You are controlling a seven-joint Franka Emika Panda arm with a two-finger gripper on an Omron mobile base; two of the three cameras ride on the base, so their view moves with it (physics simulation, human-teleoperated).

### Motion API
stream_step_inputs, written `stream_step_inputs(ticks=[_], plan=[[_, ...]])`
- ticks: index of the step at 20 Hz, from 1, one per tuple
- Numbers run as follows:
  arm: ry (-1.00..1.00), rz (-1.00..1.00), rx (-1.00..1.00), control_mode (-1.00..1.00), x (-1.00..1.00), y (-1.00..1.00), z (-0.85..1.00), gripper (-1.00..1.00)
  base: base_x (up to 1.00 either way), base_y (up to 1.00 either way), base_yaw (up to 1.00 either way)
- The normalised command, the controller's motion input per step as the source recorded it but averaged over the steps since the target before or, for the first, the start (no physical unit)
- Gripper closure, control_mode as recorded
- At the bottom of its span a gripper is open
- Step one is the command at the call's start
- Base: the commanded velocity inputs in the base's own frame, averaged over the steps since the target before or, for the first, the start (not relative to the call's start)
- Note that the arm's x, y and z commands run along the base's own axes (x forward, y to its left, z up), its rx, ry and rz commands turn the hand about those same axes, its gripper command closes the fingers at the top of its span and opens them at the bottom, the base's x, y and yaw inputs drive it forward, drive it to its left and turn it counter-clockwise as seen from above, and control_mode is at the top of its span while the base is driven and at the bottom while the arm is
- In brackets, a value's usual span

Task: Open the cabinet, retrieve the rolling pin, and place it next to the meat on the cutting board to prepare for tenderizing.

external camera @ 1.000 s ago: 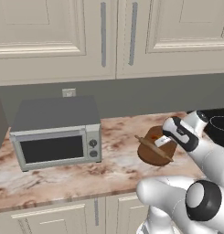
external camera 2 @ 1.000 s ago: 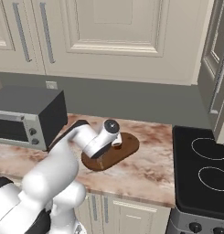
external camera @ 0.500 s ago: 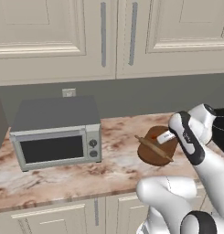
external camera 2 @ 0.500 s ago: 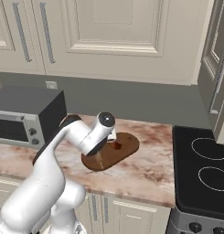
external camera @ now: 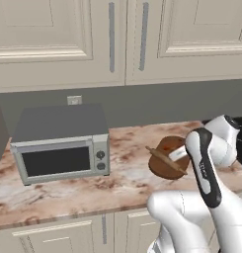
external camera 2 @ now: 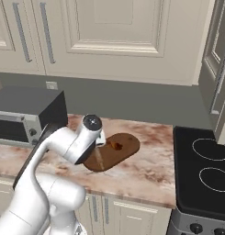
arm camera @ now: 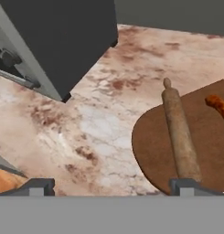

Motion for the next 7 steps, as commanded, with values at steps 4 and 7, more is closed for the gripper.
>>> stream_step_inputs(ticks=[4, 7], plan=[[0.0, 0.0, 0.0, -1.0, 0.0, 0.0, 0.0, -1.0, 0.0, 0.0, 0.0], [0.0, 0.0, 0.0, -1.0, 0.0, 0.0, 0.0, -1.0, 0.0, 0.0, 0.0]])
